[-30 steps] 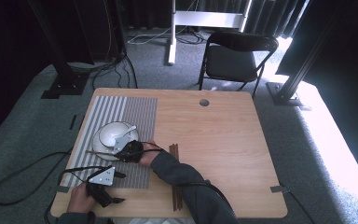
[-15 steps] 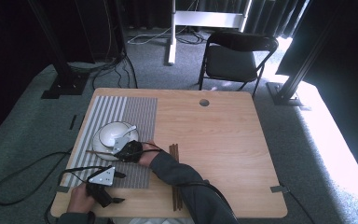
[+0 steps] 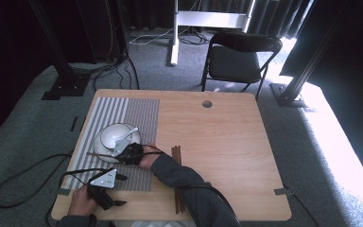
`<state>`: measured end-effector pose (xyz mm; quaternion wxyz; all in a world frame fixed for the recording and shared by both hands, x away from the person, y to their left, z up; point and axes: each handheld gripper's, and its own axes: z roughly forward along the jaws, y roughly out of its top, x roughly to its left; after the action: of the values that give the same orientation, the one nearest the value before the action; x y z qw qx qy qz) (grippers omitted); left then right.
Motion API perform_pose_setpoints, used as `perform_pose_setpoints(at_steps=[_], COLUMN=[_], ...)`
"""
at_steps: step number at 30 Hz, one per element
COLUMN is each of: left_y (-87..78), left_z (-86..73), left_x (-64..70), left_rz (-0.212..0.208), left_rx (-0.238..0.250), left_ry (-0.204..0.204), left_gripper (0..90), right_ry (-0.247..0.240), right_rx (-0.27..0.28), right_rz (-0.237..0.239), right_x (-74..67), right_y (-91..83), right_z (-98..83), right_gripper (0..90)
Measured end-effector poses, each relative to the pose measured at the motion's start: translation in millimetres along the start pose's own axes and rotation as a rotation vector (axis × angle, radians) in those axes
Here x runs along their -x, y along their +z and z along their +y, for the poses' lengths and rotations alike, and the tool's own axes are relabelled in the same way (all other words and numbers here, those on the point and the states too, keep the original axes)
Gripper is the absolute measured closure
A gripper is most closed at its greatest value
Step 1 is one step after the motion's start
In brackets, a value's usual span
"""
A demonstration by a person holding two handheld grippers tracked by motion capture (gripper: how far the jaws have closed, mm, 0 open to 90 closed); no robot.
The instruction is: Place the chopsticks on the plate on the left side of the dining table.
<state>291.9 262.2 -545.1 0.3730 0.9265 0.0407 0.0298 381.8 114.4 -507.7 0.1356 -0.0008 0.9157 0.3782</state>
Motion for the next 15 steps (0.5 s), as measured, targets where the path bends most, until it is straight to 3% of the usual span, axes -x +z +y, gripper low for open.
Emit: perform_pose_setpoints(at_steps=[15], left_y=[0.0], left_z=[0.1], left_x=[0.1], left_rz=[0.001], left_rx=[0.0], left_ry=[-0.001], left_gripper=[11.6], right_ry=[0.0], right_rx=[0.024], right_rz=[-0.01], right_x=[1.4], right_y=[-4.3], right_z=[-0.8], right_gripper=[78.8])
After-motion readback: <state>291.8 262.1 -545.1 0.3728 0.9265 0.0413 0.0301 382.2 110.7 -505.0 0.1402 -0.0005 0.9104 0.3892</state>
